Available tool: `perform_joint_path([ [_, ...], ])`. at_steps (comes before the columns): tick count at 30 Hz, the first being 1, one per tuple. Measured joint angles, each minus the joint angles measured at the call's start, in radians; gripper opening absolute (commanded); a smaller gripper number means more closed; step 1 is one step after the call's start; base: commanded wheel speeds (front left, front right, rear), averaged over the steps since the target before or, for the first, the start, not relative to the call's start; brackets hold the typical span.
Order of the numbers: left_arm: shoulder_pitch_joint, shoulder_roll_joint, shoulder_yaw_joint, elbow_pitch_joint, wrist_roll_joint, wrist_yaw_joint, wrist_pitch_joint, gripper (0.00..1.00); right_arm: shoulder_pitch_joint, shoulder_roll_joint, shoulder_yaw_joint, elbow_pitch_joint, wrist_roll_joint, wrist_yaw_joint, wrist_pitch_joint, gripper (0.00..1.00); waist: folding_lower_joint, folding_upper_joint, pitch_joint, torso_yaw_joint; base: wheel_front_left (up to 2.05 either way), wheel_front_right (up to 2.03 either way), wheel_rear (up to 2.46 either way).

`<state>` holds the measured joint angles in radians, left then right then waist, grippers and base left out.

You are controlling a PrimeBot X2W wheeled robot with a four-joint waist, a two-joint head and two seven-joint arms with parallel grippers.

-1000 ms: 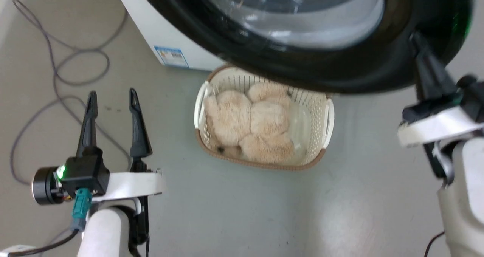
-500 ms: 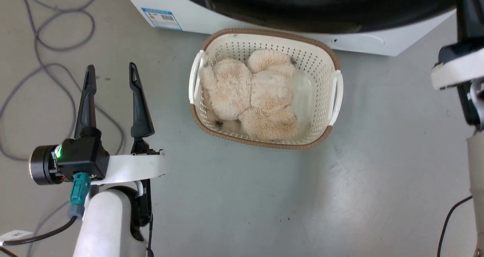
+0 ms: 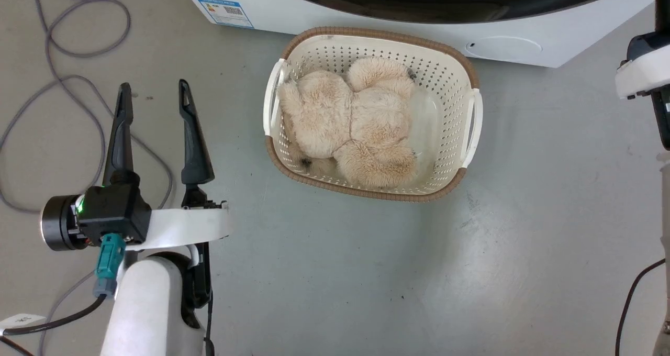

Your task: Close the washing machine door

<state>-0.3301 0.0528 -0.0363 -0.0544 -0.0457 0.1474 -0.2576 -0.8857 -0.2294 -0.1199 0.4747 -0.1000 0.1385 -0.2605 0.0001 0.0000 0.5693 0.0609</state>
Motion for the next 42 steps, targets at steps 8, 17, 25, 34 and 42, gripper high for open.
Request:
perform_joint_path([
  [8, 0.007, -0.001, 0.017, 0.026, -0.001, 0.0, 0.0, 1.0, 0.035, 0.013, -0.031, -0.059, -0.007, -0.006, 0.0, 0.0, -0.0001, 0.0, -0.059, -0.014, 0.0, 0.0, 0.0],
  [17, 0.094, 0.001, 0.042, 0.057, 0.009, -0.007, 0.0, 1.0, 0.175, 0.038, -0.041, -0.319, 0.068, -0.007, 0.0, 0.0, -0.0001, 0.0, -0.194, -0.057, 0.0, 0.0, 0.0],
  [25, 0.169, 0.001, 0.05, 0.074, 0.009, -0.009, 0.0, 1.0, 0.353, 0.063, -0.012, -0.444, 0.075, -0.007, 0.0, 0.0, -0.0001, 0.0, -0.319, -0.092, 0.0, 0.0, 0.0],
  [34, 0.268, 0.002, 0.065, 0.077, 0.019, -0.007, 0.0, 1.0, 0.584, 0.123, 0.017, -0.411, 0.118, -0.007, 0.0, 1.0, -0.0002, 0.0, -0.449, -0.123, 0.0, 0.0, 0.0],
  [42, 0.335, 0.01, 0.053, 0.072, 0.03, -0.01, 0.0, 1.0, 0.747, 0.154, 0.035, -0.36, 0.163, -0.007, 0.0, 1.0, -0.0003, 0.0, -0.535, -0.145, 0.0, 0.0, 0.0],
])
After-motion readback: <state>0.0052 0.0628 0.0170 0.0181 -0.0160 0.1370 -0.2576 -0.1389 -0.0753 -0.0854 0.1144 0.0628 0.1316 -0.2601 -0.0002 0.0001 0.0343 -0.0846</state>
